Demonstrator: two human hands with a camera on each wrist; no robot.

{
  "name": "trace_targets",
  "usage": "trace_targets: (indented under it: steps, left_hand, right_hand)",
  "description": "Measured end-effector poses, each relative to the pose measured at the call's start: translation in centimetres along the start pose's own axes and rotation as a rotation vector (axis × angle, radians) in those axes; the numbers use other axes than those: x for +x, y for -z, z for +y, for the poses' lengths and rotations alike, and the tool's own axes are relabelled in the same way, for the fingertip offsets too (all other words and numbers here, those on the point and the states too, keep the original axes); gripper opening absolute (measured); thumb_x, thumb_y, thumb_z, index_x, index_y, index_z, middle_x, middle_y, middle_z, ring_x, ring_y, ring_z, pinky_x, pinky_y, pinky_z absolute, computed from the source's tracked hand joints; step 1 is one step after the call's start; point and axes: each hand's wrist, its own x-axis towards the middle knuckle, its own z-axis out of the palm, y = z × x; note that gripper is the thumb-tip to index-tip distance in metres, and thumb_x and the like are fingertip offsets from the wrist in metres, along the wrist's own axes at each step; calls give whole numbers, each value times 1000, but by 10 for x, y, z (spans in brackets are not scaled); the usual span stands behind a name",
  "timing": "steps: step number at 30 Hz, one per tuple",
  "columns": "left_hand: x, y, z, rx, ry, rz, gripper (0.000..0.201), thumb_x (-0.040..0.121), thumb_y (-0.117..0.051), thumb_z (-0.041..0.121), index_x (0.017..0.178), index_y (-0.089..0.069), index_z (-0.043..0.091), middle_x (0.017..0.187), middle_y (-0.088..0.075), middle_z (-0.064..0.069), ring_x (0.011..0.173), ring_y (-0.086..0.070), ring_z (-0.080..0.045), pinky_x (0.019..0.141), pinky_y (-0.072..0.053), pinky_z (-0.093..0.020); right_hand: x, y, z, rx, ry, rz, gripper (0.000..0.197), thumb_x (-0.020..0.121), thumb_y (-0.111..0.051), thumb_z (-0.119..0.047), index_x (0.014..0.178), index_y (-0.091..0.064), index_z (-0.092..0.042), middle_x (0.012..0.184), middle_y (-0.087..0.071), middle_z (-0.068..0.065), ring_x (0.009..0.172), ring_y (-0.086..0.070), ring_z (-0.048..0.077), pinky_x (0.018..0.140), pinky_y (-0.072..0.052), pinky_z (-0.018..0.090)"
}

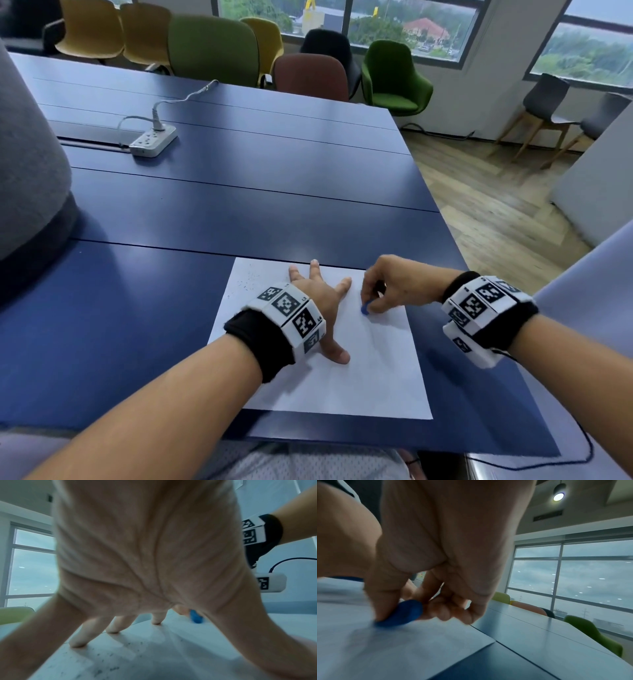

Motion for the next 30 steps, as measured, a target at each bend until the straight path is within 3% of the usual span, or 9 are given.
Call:
trace_targets:
  steps: [3, 7, 8, 11, 13, 17, 21, 26, 30]
  left_hand:
    - [1, -1, 0, 0, -5, 10, 133, 62, -76, 72, 154, 13, 39, 160, 20, -22, 143, 2, -57, 107, -34, -57]
    - [2, -2, 0, -9, 5, 6, 135, 59, -77, 72, 154, 13, 39, 160, 20, -22, 143, 3, -57, 107, -35, -58]
    - [2, -2, 0, -7, 5, 1, 135, 59, -77, 72, 154, 13, 39, 160, 20, -22, 143, 2, -57, 107, -34, -58]
    - [3, -2, -1, -7, 0, 2, 135, 59, -77, 73, 154, 13, 39, 160, 19, -21, 143, 2, -58, 107, -34, -60]
    - [4, -2, 0, -5, -1, 7, 135, 59, -77, 73, 154, 12, 40, 160, 19, -21, 143, 2, -57, 106, -34, -60]
    - [5, -2, 0, 9, 7, 8, 136, 57, -77, 74, 154, 12, 40, 160, 18, -23, 142, 1, -59, 106, -34, -60]
    - [5, -3, -1, 11, 1, 10, 136, 58, -77, 74, 153, 13, 40, 160, 18, -22, 143, 0, -57, 106, -34, -61]
    - [5, -2, 0, 10, 8, 9, 136, 58, -77, 74, 154, 13, 40, 160, 19, -23, 142, 0, -58, 106, -34, -60]
    - [5, -3, 0, 8, 5, 8, 136, 58, -77, 73, 153, 14, 41, 160, 19, -22, 142, 1, -58, 105, -35, -60]
  right_hand:
    - [8, -2, 7, 2, 9, 141, 6, 76, -77, -18, 78, -71, -15, 76, -65, -2, 59, -49, 5, 61, -40, 19]
    - [-6, -1, 2, 38, -15, -151, 8, 74, -78, -16, 81, -74, -16, 74, -68, -6, 59, -51, 3, 60, -43, 15]
    - [-5, 1, 2, 34, -26, -147, 8, 74, -78, -18, 82, -75, -16, 72, -67, -7, 57, -50, 2, 59, -42, 14]
    - [7, 4, 8, 28, -23, 98, 8, 77, -77, -20, 78, -72, -14, 71, -63, -7, 57, -47, 4, 59, -38, 17]
    - [7, 1, 12, 47, -1, 140, 6, 77, -76, -17, 77, -71, -15, 73, -63, -5, 58, -47, 4, 59, -37, 15]
    - [-1, 1, 6, 19, -14, -90, 6, 74, -77, -20, 80, -74, -19, 73, -67, 0, 56, -46, 3, 58, -40, 17]
    - [15, 7, 11, 15, -34, 142, 7, 78, -76, -19, 74, -70, -17, 77, -67, 3, 59, -48, 6, 62, -41, 22]
    - [4, 8, 6, 24, -45, -123, 5, 76, -76, -17, 80, -73, -17, 66, -62, -10, 53, -47, 0, 56, -37, 11]
    - [12, 7, 13, 24, -40, 129, 9, 78, -76, -19, 74, -69, -19, 72, -62, -1, 57, -45, 5, 58, -37, 15]
